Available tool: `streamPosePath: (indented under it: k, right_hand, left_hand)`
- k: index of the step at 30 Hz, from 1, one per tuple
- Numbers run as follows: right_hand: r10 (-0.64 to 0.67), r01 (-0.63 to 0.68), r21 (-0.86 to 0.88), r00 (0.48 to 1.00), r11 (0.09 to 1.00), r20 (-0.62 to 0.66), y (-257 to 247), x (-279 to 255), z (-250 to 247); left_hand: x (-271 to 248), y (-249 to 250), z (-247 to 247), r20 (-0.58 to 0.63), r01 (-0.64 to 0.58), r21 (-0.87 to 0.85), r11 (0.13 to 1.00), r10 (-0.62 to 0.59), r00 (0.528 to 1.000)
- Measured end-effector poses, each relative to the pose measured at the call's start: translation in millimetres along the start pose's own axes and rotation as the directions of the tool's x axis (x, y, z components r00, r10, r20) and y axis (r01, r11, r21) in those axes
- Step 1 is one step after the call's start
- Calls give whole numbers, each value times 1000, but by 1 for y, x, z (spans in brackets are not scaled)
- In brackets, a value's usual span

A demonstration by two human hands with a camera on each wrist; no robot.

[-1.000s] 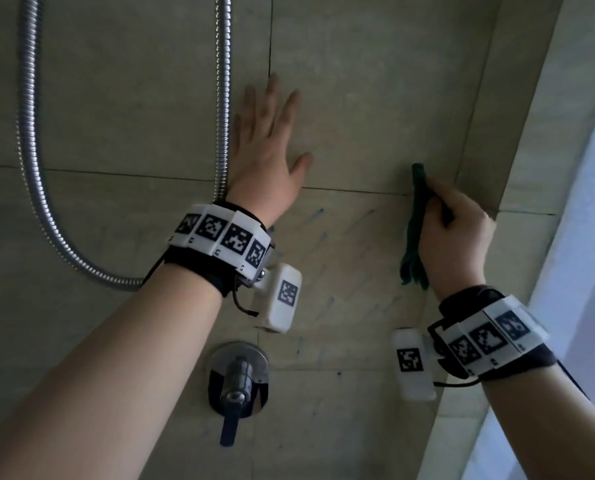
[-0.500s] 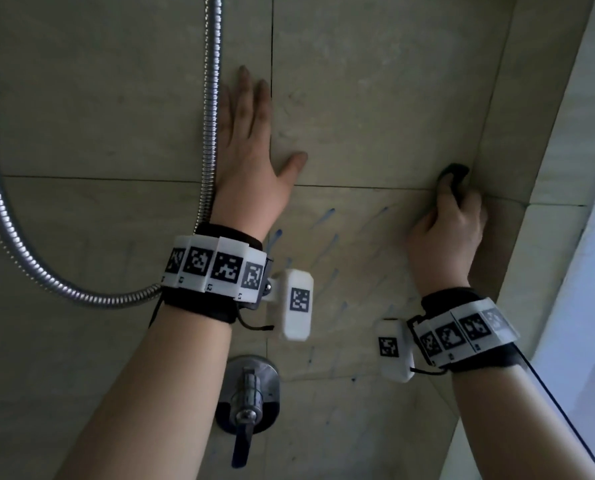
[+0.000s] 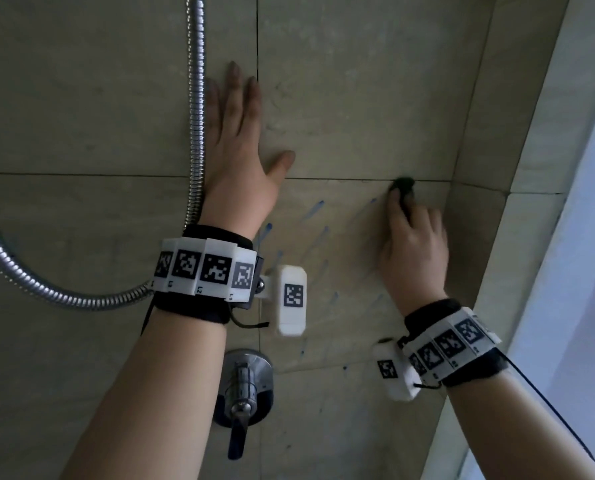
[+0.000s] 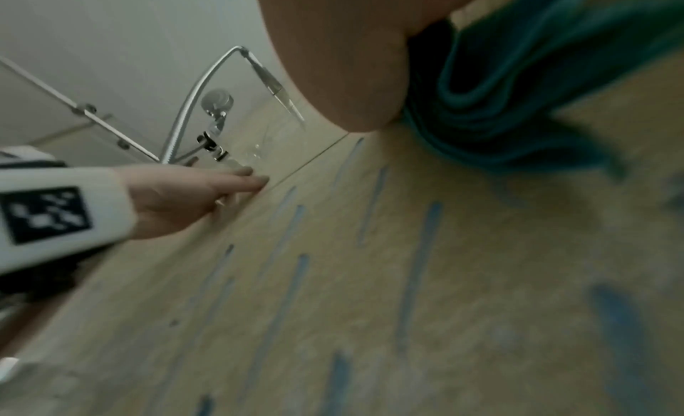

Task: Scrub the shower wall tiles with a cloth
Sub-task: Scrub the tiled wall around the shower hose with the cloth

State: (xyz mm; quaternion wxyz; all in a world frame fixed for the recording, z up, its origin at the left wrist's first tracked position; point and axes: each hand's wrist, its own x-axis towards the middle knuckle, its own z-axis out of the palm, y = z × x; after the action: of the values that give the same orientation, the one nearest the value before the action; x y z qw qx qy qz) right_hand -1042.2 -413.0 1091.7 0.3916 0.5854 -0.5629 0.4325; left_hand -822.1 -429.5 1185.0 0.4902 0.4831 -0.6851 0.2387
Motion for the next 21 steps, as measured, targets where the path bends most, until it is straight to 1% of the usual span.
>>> streamPosePath:
  k: [1,2,4,5,6,8,9,10,11,14,15,16,17,19,20,21]
  right_hand:
    - [25,-24,-29,1000,999,8,7,2,-3]
    - [107,-106,-46,994,993,19,12,7,-8]
    - [311,-306,-75,948,949,67,17,17,-7]
    - [341,-336,-70,936,939,84,13,19,-5]
    - [298,-295,-43,952,954,71,4,21,-4]
    - [85,-85,28,996,996,1,-8,14,-2]
    - [-7,8,43,1000,999,-27,-7,9,-1]
    - [-54,55,48,998,997,-29,-4,7,-3]
    - [-52,53,47,998,997,-35,1,7,-5]
    - [51,-47,45,995,998,-80,-7,9,-7]
    - [40,-34,70,996,997,-82,-18,7,-5]
    - [-11,19,103,997,995,-78,-30,4,-3]
    - [-92,101,117,993,988,-78,-41,0,1]
    - [-239,245,78,968,966,-74,-48,-8,5]
    - [-273,277,48,959,960,-74,-43,-8,4]
    - [-270,272,16,959,962,-84,-35,-6,3]
  left_hand:
    - [0,0,0,0,1,2,1000,-1,1000]
    - [0,1,0,-1,0,4,1000,0,1000]
    - [-1,1,-1,-3,-8,4,1000,8,1000]
    - [-1,1,-2,2,-12,3,1000,12,1000]
    - [-1,1,-2,9,-14,2,1000,14,1000]
    - [-1,1,-2,22,-20,8,1000,20,1000]
    - [-1,0,-3,27,-21,16,1000,21,999]
    - [-1,0,-3,30,-22,22,1000,22,999]
    - [-1,-1,-3,33,-24,30,999,23,999]
    - [-2,-2,-4,29,-26,46,999,24,999]
    - [-2,-1,-5,29,-29,48,998,28,999]
    - [-3,-1,-6,30,-33,54,998,31,999]
    - [-3,-1,-7,33,-38,63,997,36,999]
    - [-4,-2,-9,44,-49,77,996,46,998]
    - [-4,-2,-9,50,-55,81,995,51,997]
    - [-4,-3,-10,54,-60,85,995,55,997]
